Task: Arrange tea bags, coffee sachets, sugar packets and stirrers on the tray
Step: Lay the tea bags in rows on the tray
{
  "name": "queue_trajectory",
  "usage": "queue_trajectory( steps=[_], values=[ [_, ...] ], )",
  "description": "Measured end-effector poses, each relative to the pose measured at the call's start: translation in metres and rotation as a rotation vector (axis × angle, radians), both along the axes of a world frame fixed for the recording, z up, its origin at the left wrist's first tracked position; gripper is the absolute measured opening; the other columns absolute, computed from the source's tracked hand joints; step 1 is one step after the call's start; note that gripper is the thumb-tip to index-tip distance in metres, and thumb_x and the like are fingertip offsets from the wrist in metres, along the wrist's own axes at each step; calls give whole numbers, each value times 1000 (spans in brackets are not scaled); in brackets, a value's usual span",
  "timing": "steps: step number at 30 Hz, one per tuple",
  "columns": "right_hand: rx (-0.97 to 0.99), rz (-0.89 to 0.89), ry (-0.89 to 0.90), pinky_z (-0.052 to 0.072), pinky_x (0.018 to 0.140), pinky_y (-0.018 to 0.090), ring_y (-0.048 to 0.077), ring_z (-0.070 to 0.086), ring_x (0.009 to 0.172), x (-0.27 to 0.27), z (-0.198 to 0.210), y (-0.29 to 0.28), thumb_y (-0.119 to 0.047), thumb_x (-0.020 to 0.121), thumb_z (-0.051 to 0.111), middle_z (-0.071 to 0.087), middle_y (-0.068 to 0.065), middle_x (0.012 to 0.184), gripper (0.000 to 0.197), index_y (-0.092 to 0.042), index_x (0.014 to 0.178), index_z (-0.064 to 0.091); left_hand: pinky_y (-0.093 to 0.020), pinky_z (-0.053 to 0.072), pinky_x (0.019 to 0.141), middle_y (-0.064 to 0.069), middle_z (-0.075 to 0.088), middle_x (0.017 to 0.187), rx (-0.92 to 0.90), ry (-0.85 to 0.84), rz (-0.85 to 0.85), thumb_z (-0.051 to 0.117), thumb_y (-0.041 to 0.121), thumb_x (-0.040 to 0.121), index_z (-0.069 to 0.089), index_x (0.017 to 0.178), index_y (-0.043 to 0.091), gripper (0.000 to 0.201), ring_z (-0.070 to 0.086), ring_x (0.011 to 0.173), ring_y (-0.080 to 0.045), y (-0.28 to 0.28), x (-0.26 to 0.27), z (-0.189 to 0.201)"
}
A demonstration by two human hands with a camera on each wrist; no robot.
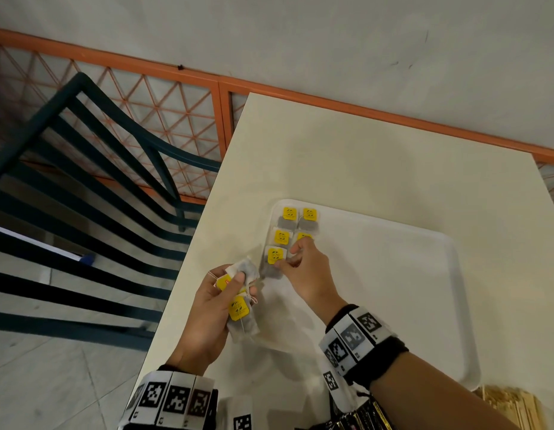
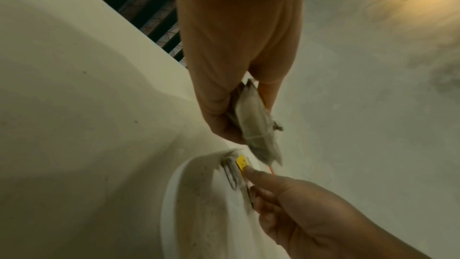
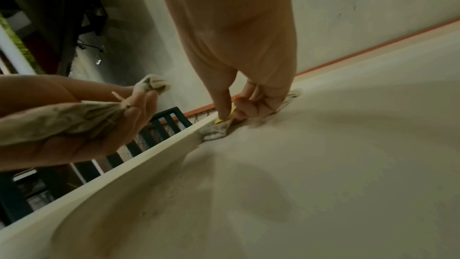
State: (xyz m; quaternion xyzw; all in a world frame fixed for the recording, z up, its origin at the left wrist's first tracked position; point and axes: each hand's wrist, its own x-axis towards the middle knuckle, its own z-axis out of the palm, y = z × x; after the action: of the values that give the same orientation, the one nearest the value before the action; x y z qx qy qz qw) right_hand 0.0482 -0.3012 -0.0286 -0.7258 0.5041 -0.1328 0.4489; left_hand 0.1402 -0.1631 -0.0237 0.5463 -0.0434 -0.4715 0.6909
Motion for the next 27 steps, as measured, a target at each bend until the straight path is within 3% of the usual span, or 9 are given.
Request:
queue_trajectory(
  steps=[3,6,9,11,14,19,23,25,27],
  values=[
    [-85,42,-32,32,58,19,15,51,70,-2,12,9,-28,86,63,56,2,77,20,-11,90,55,-27,51,57,-14,60,73,6,-16,-9,56,13,87,56,101,10,14,58,60,-20,-1,-2,3],
    [165,208,-136,39,65,11,-3,52,66,-5,31,23,-37,89,57,60,-10,75,18,-21,88,64,-26,55,56,-8,65,73,-48,-11,-36,74,27,66,54,96,12,39,62,60,-17,-3,-4,8],
    [339,308,-217,40,61,7,-7,55,63,-10,40,30,-27,87,62,63,-11,68,4,-24,85,62,-23,55,55,-3,66,66,-46,-49,-65,73,34,59,53,94,13,45,63,59,-14,-5,-5,12],
    [400,244,-261,41,58,12,-3,55,61,-15,40,27,-17,86,63,62,-8,68,7,-22,83,59,-24,54,54,-3,66,65,-37,-57,-62,72,32,59,53,92,13,42,63,58,-13,-5,-7,12],
    [511,162,-300,45,59,21,8,60,66,-21,39,22,-10,86,63,64,0,76,8,-15,87,56,-26,54,53,-5,66,69,-18,-59,-80,66,19,71,52,88,12,23,62,57,-14,-5,-9,10],
    [561,38,-409,51,60,22,13,60,61,-32,42,20,-2,85,61,62,4,73,12,-11,88,54,-25,52,50,-6,63,68,31,-48,-89,58,4,85,55,88,11,8,61,56,-16,-7,-14,13],
    [588,-55,-482,53,61,21,15,60,61,-40,44,16,-1,88,56,62,8,78,19,-4,107,53,-22,51,49,-5,68,71,7,-6,-83,63,14,77,57,92,12,16,62,55,-14,-7,-19,21],
    [571,-46,-483,52,62,20,13,61,63,-43,44,15,-1,89,54,63,8,82,17,-6,106,57,-23,52,50,-4,70,78,-17,17,-93,60,25,74,59,95,13,24,63,58,-13,-7,-21,25],
    [519,-30,-473,53,63,20,11,62,64,-45,45,15,0,89,54,64,7,83,15,-10,99,60,-24,52,50,-4,71,80,-22,29,-91,56,26,76,60,96,12,24,62,58,-13,-7,-23,27]
  ],
)
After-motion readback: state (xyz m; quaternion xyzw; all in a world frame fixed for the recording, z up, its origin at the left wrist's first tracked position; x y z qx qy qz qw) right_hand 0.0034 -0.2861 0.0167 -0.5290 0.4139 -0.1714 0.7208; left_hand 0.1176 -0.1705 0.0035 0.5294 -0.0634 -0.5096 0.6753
